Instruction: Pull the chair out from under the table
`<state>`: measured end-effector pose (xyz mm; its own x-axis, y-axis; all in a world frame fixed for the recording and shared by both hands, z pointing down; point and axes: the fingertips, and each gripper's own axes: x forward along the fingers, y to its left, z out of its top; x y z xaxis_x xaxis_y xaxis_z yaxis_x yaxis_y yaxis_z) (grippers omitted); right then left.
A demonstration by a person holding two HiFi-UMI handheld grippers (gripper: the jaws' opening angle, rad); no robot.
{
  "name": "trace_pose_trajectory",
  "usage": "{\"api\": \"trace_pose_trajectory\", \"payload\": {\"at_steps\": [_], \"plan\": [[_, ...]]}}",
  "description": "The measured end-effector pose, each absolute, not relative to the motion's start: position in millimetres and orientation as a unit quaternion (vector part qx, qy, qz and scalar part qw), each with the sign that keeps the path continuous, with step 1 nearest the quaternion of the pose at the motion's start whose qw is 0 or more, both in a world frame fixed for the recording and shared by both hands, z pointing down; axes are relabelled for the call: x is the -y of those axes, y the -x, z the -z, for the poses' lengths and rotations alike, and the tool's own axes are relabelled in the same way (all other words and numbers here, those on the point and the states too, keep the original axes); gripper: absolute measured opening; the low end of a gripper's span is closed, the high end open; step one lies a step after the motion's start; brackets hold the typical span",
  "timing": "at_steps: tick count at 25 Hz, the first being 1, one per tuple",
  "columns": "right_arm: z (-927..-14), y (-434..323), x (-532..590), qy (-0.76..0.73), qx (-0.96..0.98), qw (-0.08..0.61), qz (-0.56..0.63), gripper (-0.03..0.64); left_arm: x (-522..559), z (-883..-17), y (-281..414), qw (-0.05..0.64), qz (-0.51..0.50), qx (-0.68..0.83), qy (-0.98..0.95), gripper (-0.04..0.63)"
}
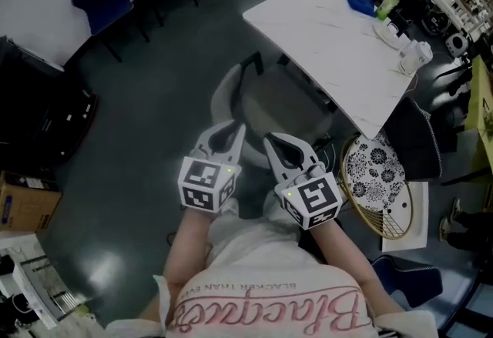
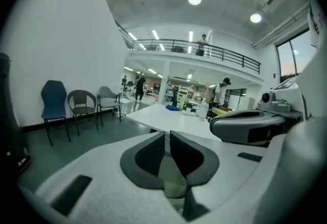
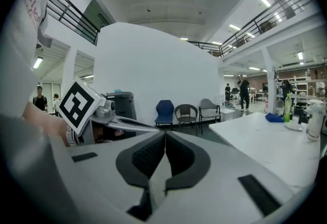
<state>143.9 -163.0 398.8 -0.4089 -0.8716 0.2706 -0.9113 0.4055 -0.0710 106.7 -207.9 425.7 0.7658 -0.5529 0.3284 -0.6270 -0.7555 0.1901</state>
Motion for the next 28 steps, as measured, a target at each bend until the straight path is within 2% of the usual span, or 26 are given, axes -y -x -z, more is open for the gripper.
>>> {"api": "trace_pose_trajectory", "payload": {"at_steps": [4, 6, 9, 15, 28], "plan": [[-400, -155, 178, -0.495, 0.857, 0.101, -0.103, 0.005, 219, -436, -110, 0.171, -0.130, 0.366, -0.905, 0.017], [-401, -157, 185, -0.474, 0.868, 0.102, -0.103, 0.005, 223, -447, -111, 0.190, -0.142, 0.385, -0.892, 0.093], [-404, -158, 194, -0.445, 0.883, 0.101, -0.108, 0.005, 229, -464, -106, 0.214, -0.161, 0.422, -0.866, 0.166], [-415, -163, 206, -0.394, 0.905, 0.105, -0.123, 0.005, 235, -502, -90, 0.262, -0.199, 0.497, -0.803, 0.242], [-449, -149, 206, -0.280, 0.937, 0.143, -0.151, 0.005, 233, -597, -66, 0.383, -0.231, 0.571, -0.688, 0.258]]}}
